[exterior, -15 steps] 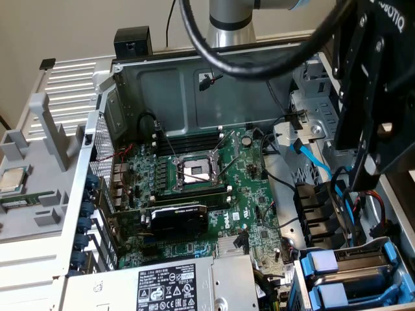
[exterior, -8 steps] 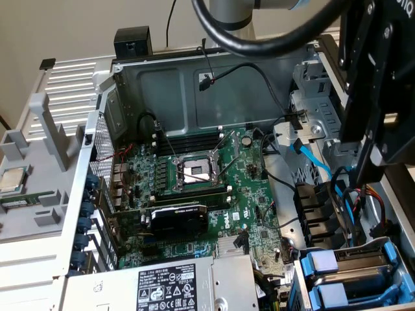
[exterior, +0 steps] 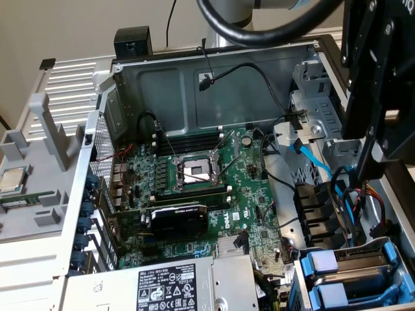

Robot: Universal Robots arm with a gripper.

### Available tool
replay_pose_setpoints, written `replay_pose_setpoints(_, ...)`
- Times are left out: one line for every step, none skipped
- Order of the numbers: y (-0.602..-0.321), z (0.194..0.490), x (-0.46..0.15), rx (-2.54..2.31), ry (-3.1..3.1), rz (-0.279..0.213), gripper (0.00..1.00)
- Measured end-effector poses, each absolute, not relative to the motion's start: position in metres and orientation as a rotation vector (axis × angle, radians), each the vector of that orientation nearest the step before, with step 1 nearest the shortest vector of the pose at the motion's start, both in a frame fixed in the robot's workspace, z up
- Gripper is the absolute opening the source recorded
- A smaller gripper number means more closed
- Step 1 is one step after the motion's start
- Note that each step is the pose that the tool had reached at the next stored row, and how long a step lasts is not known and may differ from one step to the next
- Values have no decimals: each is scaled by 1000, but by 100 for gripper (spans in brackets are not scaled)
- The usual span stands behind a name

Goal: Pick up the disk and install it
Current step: 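Insert the first disk wire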

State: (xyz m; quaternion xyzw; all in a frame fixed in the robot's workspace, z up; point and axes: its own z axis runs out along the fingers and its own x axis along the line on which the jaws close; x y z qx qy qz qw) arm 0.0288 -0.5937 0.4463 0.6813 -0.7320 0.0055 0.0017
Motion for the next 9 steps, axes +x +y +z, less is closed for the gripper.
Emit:
replay_pose_setpoints(-593,446,29,2136,-2299,17,45)
replay_pose_setpoints(-593,446,29,2135,-2300,17,45)
replay_pose_setpoints(-593,446,29,2134,-2300,17,45)
replay_pose_setpoints(-593,446,29,2134,-2301,17,45)
replay_pose_setpoints(-593,446,29,2133,-2302,17,45)
replay_pose_setpoints(-593,446,29,2132,-2302,17,45)
replay_pose_setpoints(-593,446,29,2132,-2303,17,45)
replay_pose_setpoints(-593,446,29,2131,-2303,17,45)
replay_pose_setpoints(-592,446,29,2131,-2303,17,45)
